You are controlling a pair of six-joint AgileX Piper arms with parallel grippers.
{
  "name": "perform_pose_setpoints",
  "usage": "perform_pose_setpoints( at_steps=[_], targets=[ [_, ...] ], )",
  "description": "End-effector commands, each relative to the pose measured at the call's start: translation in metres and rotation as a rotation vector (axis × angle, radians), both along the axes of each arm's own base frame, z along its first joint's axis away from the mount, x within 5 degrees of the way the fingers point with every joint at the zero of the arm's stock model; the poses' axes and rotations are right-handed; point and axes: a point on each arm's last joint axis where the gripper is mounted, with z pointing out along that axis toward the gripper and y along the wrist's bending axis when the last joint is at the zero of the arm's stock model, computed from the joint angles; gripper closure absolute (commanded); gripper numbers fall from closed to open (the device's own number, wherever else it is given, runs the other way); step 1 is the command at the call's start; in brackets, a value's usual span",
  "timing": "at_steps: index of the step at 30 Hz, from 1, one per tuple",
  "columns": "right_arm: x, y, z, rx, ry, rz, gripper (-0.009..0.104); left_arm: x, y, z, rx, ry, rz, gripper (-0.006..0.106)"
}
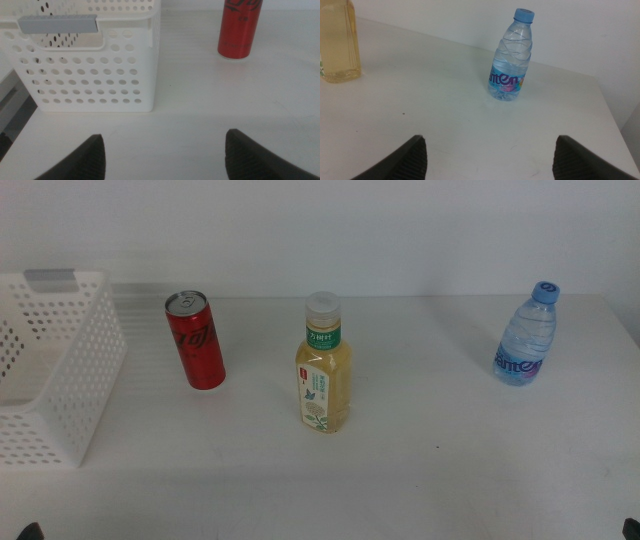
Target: Use arms to grab the bottles and put them into the dustbin to the left of the table.
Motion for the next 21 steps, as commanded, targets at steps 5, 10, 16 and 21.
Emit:
perform_pose_setpoints(
  at_steps=[5,10,16,21],
  targets=[
    [-0.001,-0.001,0.011,0.002,-0.112,-0.008,0.03,0.007,-0.001,0.014,-0.015,-0.106,-0.007,0.025],
    [-0.001,-0.001,0.011,0.002,-0.112,-0.008,0.03,0.019,-0.002,0.045,-0.014,-0.153,-0.034,0.025],
    [-0.001,-0.001,0.011,0.002,-0.112,-0.008,0.03,0.043,-0.012,0.077,-0.023,-0.183,-0.141,0.025],
    [-0.001,-0.001,0.011,0.002,-0.112,-0.008,0.03,0.07,-0.022,0.088,-0.035,-0.273,-0.203,0.025]
  ],
)
